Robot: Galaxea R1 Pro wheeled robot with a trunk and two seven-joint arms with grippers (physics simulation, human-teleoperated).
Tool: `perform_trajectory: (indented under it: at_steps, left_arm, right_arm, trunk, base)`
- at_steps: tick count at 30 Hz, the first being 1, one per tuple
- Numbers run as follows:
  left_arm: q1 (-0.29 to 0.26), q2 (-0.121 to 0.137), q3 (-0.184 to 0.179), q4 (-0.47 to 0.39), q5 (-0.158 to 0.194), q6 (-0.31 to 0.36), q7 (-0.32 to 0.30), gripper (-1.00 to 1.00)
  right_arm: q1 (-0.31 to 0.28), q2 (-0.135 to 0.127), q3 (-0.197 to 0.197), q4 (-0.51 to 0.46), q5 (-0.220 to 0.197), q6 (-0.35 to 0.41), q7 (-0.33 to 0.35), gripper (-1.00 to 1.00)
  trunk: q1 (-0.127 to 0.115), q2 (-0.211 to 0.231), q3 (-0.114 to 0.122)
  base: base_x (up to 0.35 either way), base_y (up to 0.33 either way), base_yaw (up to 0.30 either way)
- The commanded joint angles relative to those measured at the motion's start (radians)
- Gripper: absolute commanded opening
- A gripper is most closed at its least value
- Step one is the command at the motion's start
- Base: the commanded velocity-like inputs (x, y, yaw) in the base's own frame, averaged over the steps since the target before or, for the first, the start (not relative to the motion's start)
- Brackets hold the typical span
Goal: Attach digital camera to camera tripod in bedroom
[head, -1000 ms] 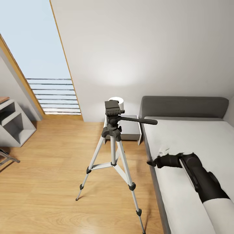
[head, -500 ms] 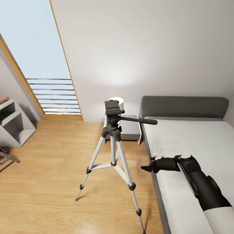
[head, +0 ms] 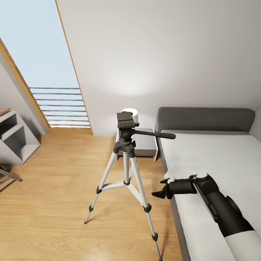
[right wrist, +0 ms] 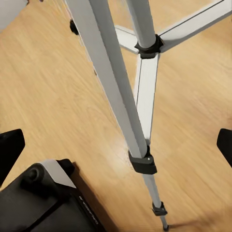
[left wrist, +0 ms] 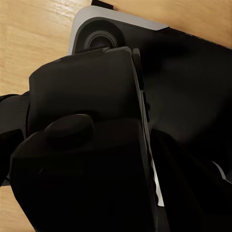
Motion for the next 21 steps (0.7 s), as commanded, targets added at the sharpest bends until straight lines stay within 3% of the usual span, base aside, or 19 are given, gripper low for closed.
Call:
perform_trajectory:
  at_steps: [1, 4, 14, 21]
  left_arm:
    - [-0.001, 0.000, -0.008, 0.001, 0.009, -0.002, -0.005, -1.00]
    - [-0.001, 0.000, -0.008, 0.001, 0.009, -0.002, -0.005, -1.00]
    - [-0.001, 0.000, -0.008, 0.001, 0.009, -0.002, -0.005, -1.00]
    - [-0.001, 0.000, -0.009, 0.001, 0.009, -0.002, -0.005, -1.00]
  right_arm:
    - [-0.001, 0.001, 0.008, -0.001, 0.009, 0.004, 0.006, 1.00]
    - [-0.001, 0.005, 0.031, 0.002, 0.004, 0.010, 0.002, 1.00]
    - [-0.001, 0.015, 0.035, 0.009, -0.002, 0.015, -0.006, 1.00]
    - [-0.001, 0.090, 0.015, 0.009, -0.001, 0.016, -0.063, 1.00]
  trunk:
    - [0.001, -0.002, -0.002]
    - [0.001, -0.002, -0.002]
    - [0.001, -0.002, -0.002]
    - [0.001, -0.002, -0.002]
  base:
    - [0.000, 0.000, 0.000]
    - [0.000, 0.000, 0.000]
    - [0.000, 0.000, 0.000]
    - [0.000, 0.000, 0.000]
